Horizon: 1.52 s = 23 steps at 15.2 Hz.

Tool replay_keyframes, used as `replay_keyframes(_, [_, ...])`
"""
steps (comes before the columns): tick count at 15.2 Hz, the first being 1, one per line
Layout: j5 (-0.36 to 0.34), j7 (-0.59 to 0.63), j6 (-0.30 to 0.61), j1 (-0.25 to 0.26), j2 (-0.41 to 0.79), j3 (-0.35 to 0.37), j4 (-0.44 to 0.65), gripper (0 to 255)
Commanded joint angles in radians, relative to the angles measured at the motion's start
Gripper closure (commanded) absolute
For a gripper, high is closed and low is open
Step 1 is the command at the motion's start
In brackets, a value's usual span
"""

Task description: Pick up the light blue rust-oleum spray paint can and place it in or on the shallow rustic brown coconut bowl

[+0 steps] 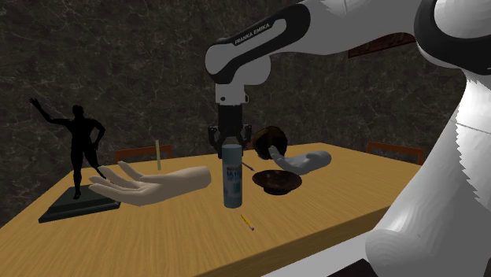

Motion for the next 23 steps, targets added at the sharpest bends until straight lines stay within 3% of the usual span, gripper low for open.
replay_keyframes(1, [0.0, 0.0, 0.0, 0.0, 0.0, 0.0, 0.001, 255])
replay_keyframes(5, [0.0, 0.0, 0.0, 0.0, -0.001, 0.0, 0.0, 255])
replay_keyframes(23, [-0.012, 0.005, -0.243, -0.007, 0.034, -0.005, 0.277, 255])
